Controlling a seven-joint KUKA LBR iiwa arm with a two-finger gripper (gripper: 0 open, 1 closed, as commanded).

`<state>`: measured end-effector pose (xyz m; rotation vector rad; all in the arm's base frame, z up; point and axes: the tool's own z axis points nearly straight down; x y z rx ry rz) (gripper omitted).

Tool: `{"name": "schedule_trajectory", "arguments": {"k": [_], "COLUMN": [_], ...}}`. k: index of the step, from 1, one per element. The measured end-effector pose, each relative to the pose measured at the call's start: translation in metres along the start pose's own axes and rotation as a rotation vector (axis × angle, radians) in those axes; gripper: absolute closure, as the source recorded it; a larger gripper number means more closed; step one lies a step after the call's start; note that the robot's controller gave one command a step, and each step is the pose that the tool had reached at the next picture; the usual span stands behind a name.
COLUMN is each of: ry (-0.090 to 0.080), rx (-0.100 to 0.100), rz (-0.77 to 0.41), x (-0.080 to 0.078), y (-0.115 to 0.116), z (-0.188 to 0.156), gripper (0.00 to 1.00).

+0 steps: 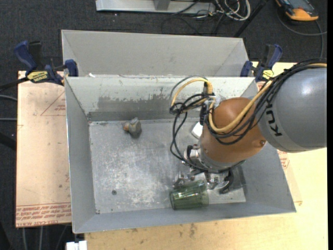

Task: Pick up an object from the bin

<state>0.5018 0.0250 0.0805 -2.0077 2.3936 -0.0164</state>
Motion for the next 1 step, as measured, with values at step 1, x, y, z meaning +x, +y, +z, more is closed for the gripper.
{"name": "schedule_trajectory", "arguments": {"k": [1], "ry": [-0.002], "rx": [-0.008], "rz": [-0.087], "x": [0.0046], "y": [-0.0018], "z": [-0.024], "gripper": [1.0]}}
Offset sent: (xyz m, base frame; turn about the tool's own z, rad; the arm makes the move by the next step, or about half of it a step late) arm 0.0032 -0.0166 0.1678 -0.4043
